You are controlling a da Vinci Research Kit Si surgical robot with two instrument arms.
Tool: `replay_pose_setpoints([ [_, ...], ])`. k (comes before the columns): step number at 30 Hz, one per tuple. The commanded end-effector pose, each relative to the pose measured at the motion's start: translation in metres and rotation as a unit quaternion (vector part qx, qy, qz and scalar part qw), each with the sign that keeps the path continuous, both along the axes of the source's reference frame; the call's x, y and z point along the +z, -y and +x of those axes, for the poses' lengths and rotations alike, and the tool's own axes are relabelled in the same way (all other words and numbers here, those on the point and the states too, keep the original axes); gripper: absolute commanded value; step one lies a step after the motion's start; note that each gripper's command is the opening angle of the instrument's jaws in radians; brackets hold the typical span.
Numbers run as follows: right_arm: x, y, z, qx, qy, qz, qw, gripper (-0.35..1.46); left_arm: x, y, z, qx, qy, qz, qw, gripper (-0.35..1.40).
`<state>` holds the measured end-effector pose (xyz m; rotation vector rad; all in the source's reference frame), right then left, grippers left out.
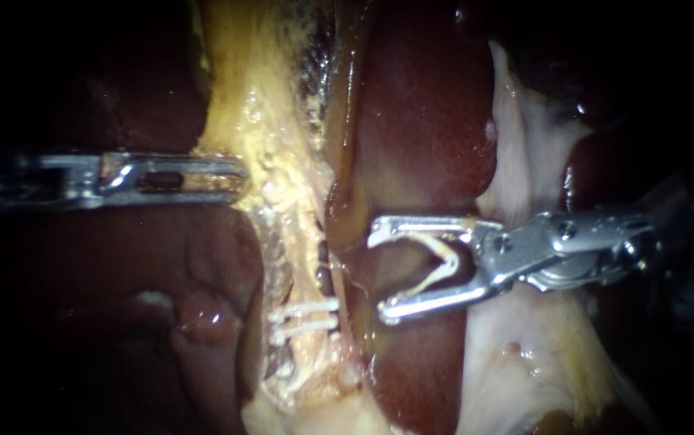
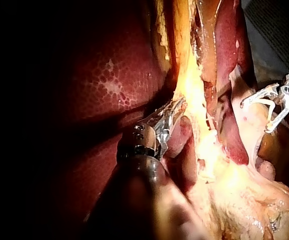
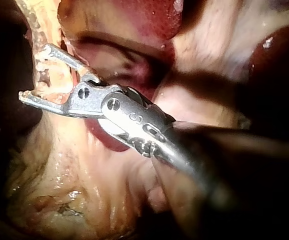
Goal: Clipping third clip left tube
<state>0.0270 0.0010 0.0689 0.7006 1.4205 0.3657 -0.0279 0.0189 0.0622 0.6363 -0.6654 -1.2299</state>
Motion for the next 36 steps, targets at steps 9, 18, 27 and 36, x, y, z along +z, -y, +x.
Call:
replay_pose_setpoints([
  [9, 0.0042, -0.0001, 0.0028, -0.036, 0.014, 0.117, 0.9924, 0.55, -0.0041, -0.0015, 0.0023, -0.022, 0.005, -0.002, 0.9998, -0.35],
  [18, 0.0070, -0.0016, 0.0041, -0.037, 0.030, 0.134, 0.9898, 0.55, -0.0058, -0.0010, 0.0021, -0.027, 0.005, -0.001, 0.9996, -0.35],
  [27, 0.0095, -0.0019, 0.0058, -0.043, 0.042, 0.132, 0.9895, 0.55, -0.0065, -0.0011, 0.0021, -0.027, 0.007, -0.003, 0.9996, -0.35],
  [36, 0.0115, -0.0013, 0.0079, -0.059, 0.040, 0.142, 0.9873, 0.54, -0.0071, -0.0014, 0.0024, -0.026, 0.010, -0.004, 0.9996, -0.35],
])
